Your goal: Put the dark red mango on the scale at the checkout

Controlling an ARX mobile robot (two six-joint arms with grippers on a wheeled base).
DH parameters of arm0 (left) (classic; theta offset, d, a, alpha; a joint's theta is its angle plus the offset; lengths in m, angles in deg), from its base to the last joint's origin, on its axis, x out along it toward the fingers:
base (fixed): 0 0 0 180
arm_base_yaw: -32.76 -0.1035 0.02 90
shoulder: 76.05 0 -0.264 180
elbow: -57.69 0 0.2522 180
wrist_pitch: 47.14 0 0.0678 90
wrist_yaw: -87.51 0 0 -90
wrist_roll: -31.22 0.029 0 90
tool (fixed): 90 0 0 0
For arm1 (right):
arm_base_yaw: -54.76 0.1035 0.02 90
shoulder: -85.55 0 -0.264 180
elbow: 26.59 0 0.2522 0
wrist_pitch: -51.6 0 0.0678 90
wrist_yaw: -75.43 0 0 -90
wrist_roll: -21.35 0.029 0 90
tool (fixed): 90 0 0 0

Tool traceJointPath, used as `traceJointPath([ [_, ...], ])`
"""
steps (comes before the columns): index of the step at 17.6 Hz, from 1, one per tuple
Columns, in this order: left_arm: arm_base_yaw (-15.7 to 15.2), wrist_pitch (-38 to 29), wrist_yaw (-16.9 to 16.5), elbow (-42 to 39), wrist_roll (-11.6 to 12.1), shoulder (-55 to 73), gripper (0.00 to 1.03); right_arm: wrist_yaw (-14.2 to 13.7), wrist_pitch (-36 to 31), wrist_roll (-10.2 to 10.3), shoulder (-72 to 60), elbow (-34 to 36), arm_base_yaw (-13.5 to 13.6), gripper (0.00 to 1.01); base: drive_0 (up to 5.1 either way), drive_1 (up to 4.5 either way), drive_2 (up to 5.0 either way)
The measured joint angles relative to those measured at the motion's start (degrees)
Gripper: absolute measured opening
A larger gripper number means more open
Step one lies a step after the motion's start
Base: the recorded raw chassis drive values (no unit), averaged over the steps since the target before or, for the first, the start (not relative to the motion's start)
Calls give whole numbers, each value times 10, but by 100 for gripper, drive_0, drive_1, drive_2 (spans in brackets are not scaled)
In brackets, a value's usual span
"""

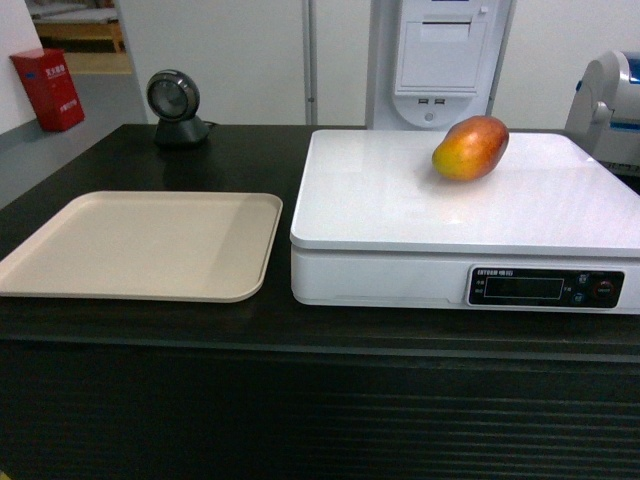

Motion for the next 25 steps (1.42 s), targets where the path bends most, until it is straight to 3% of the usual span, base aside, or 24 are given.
traceJointPath([
  [1, 0, 0, 0, 0, 0, 0, 4, 0, 0, 0, 0, 0, 0, 98, 0, 0, 0],
  [9, 0, 0, 0, 0, 0, 0, 98, 0, 0, 0, 0, 0, 0, 98, 0, 0, 0],
  [25, 0, 0, 0, 0, 0, 0, 98, 0, 0, 0, 0, 0, 0, 98, 0, 0, 0],
])
